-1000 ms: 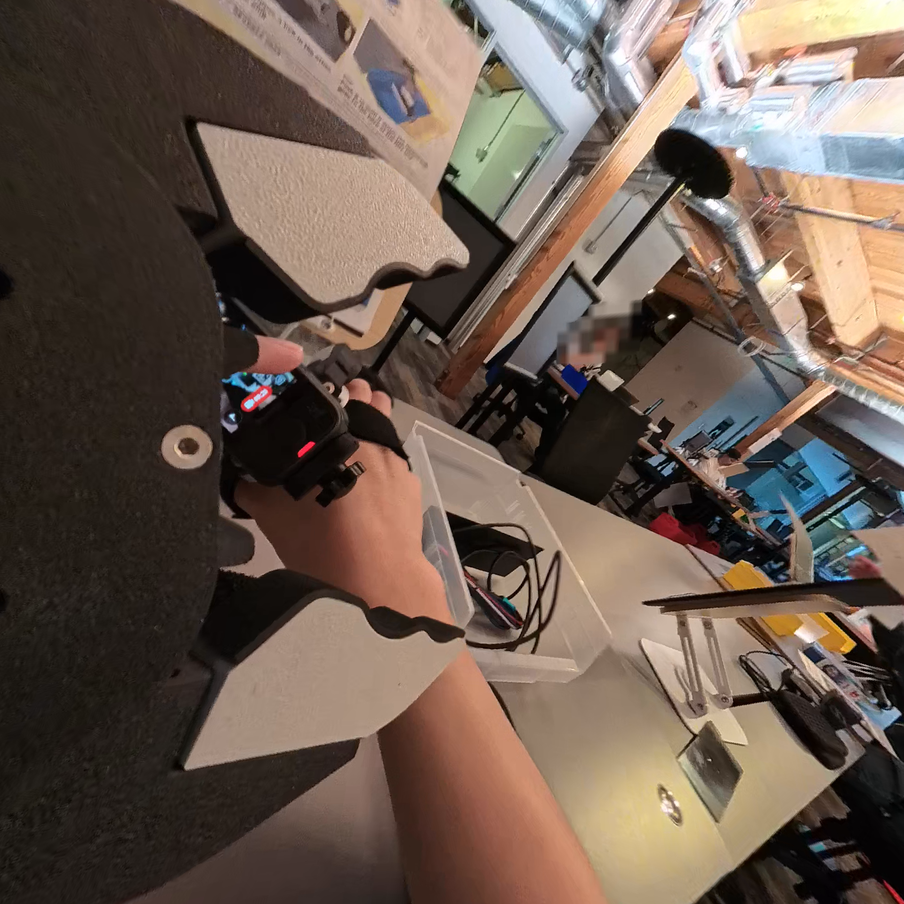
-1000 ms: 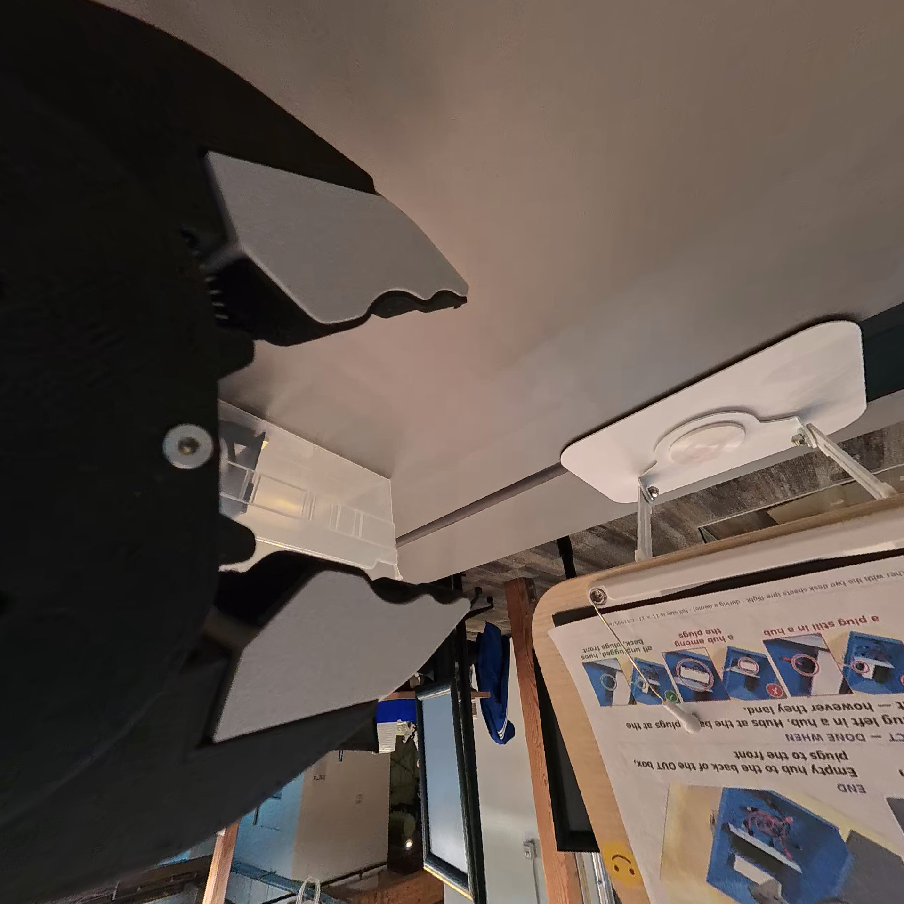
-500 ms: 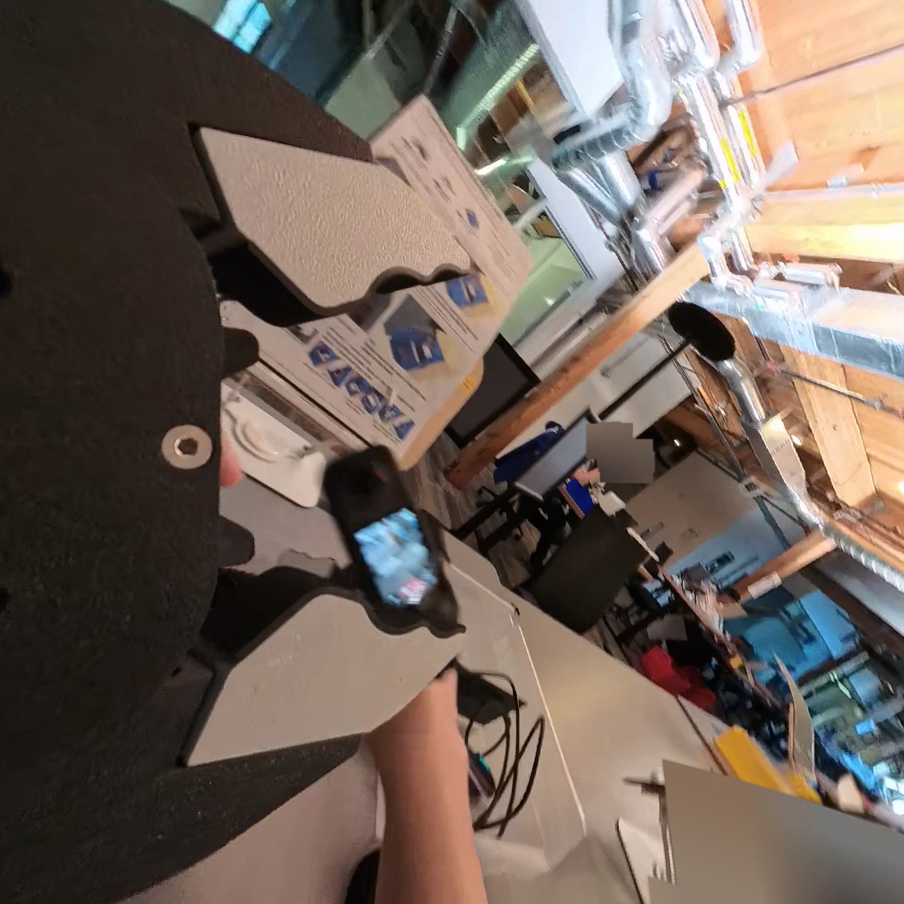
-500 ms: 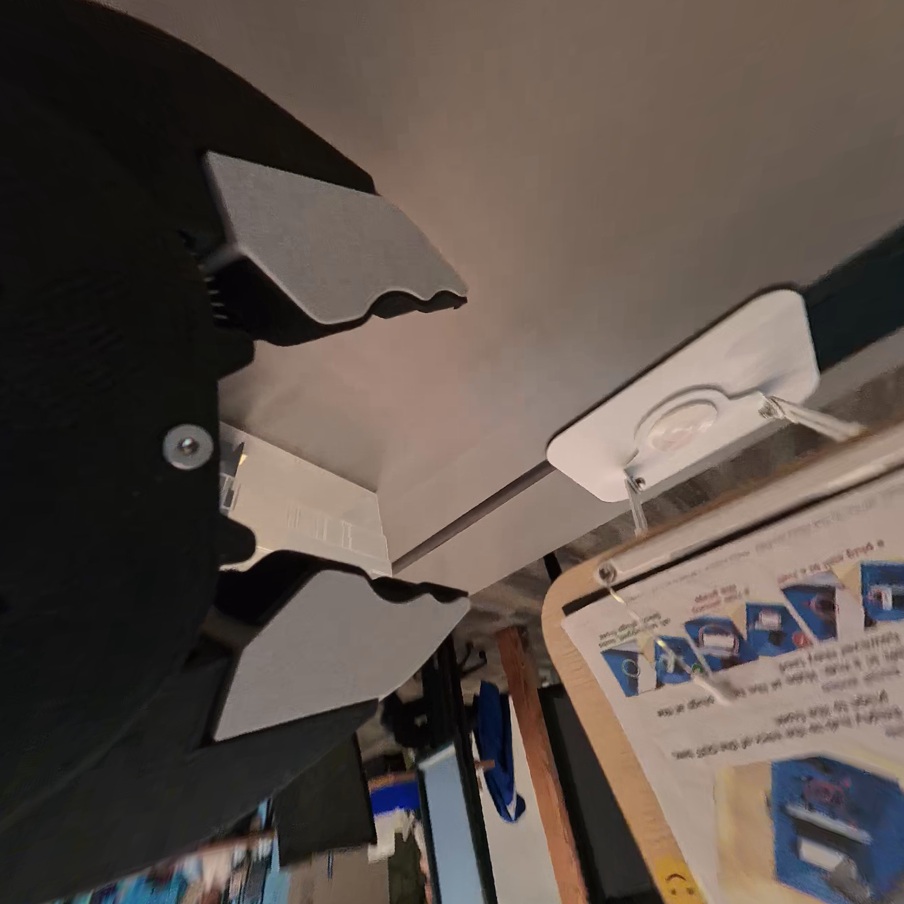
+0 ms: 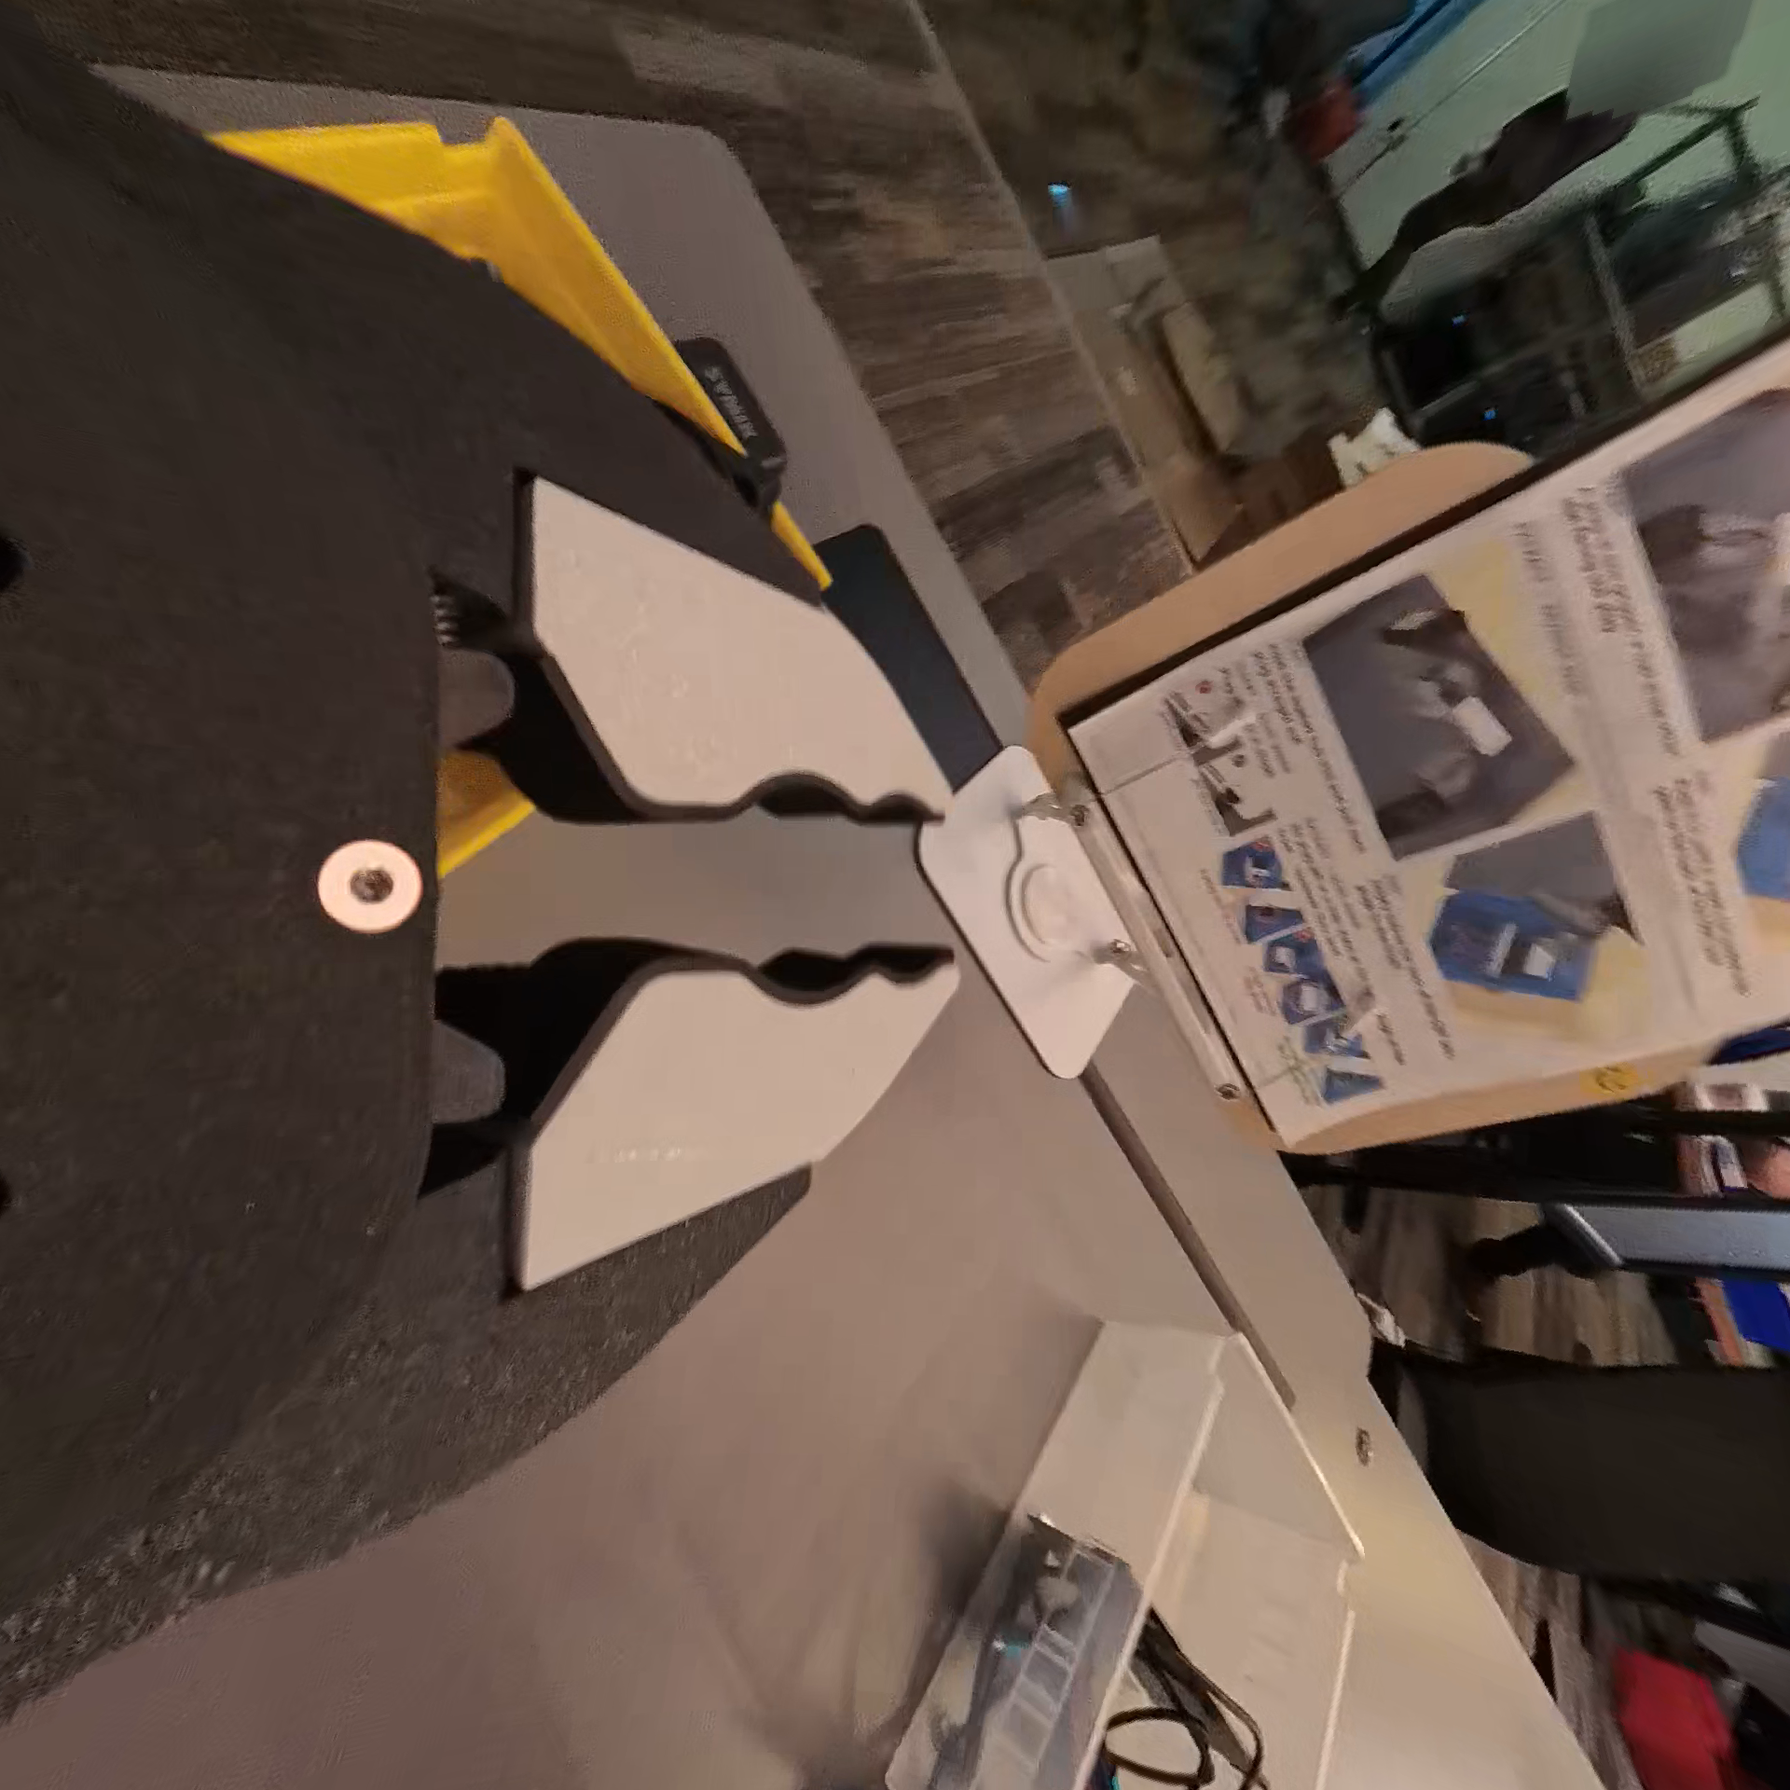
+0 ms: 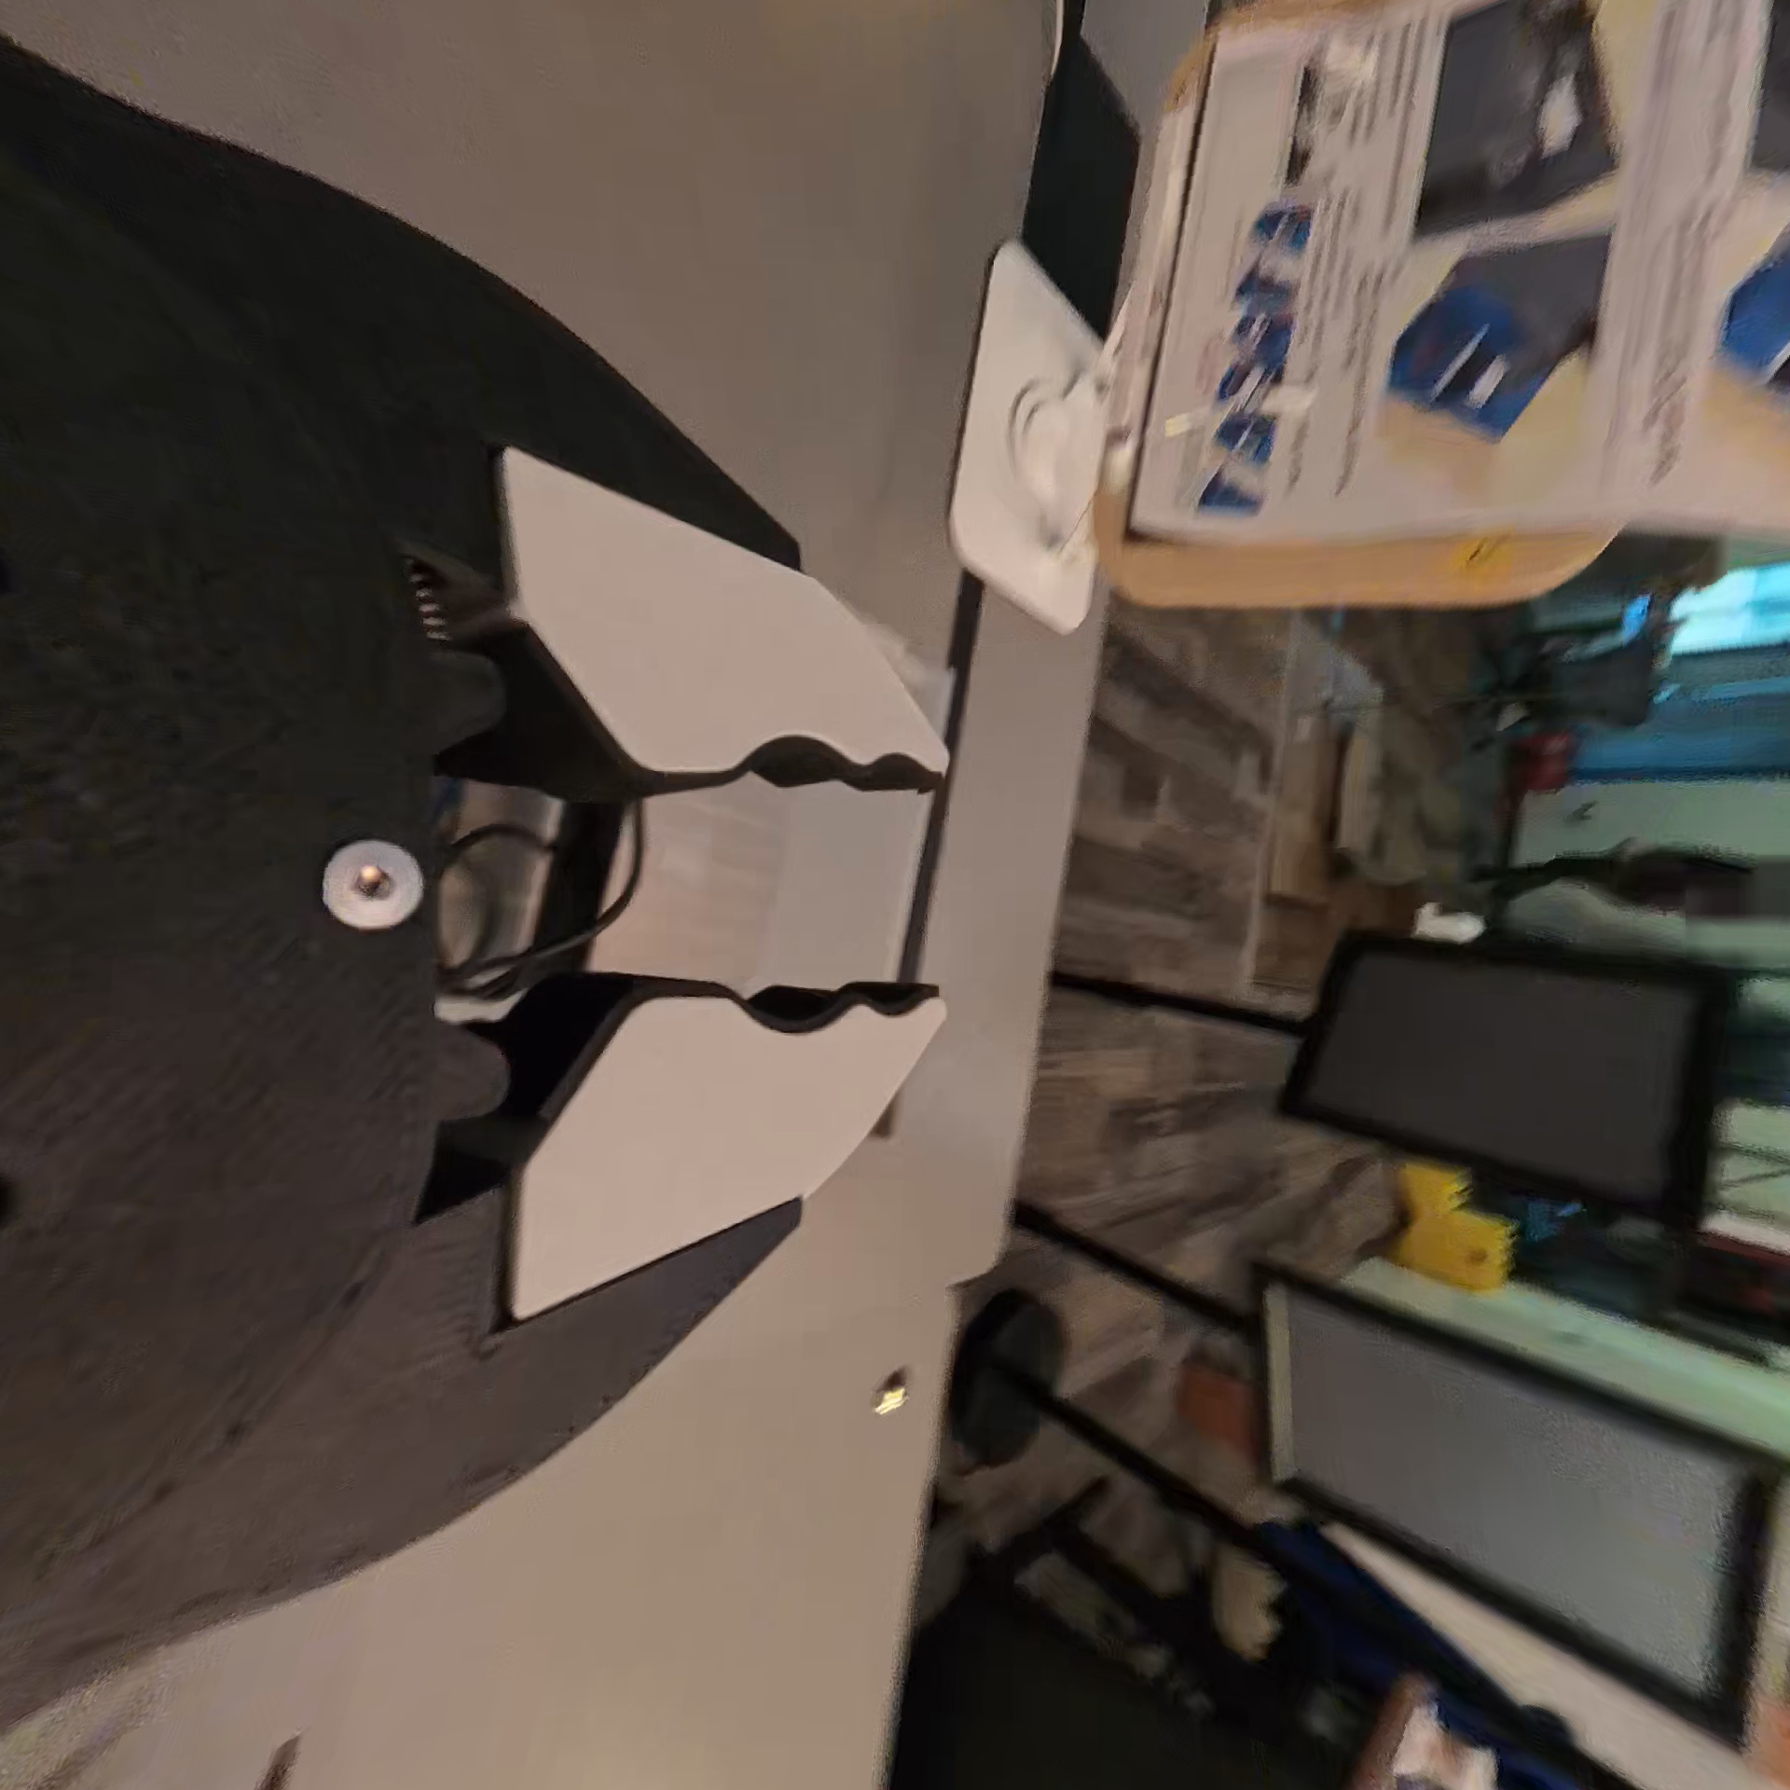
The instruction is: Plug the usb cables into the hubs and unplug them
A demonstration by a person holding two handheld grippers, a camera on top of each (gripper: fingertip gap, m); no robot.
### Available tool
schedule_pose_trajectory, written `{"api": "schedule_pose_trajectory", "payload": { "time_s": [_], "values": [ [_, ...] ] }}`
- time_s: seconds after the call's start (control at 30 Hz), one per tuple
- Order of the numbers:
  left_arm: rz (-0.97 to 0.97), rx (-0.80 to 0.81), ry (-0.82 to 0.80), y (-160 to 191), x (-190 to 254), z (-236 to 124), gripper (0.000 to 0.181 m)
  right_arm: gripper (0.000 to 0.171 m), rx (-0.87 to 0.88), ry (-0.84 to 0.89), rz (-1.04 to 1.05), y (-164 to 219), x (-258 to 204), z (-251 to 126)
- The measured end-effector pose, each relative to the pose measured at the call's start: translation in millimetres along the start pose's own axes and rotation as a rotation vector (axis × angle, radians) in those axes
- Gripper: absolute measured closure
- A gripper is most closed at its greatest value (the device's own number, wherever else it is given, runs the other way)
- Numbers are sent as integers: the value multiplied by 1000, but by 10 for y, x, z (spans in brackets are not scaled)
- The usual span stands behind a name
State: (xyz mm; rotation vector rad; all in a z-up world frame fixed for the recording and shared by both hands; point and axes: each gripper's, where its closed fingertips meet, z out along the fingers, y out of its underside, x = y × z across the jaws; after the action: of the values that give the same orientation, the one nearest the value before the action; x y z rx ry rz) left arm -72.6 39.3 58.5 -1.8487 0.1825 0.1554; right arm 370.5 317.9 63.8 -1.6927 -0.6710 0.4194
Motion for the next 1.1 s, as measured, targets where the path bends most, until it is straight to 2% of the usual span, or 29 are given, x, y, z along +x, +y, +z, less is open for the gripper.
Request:
{"api": "schedule_pose_trajectory", "payload": {
  "time_s": [0.07,0.13,0.27,0.37,0.47,0.57,0.63,0.77,0.8,0.9,1.0,1.1],
  "values": [
    [-19,-15,52,79,-18,13,181,133,-74,87,43,250,364,-19],
    [-63,-5,79,102,-26,51,181,133,-117,132,71,432,573,32],
    [-118,-11,157,128,139,234,178,132,-275,110,101,855,679,205],
    [-103,-64,194,159,335,348,166,126,-424,94,82,1168,699,177],
    [-92,-47,155,66,430,402,150,122,-488,71,136,1347,743,112],
    [-88,-68,-25,66,263,369,122,116,-555,39,210,1522,751,50],
    [-106,-166,-176,263,18,230,107,116,-594,-2,230,1643,723,35],
    [-145,-332,-350,640,-618,-260,106,119,-744,-21,267,2008,707,16],
    [-159,-375,-389,738,-815,-412,109,124,-782,-32,270,2087,690,13],
    [-268,-544,-440,1205,-1265,-810,106,144,-841,-99,283,2204,584,31],
    [-386,-656,-421,1741,-1515,-1024,113,159,-883,-149,281,2264,487,45],
    [-420,-722,-452,2206,-1693,-1136,109,162,-910,-151,259,2301,474,47]
  ]
}}
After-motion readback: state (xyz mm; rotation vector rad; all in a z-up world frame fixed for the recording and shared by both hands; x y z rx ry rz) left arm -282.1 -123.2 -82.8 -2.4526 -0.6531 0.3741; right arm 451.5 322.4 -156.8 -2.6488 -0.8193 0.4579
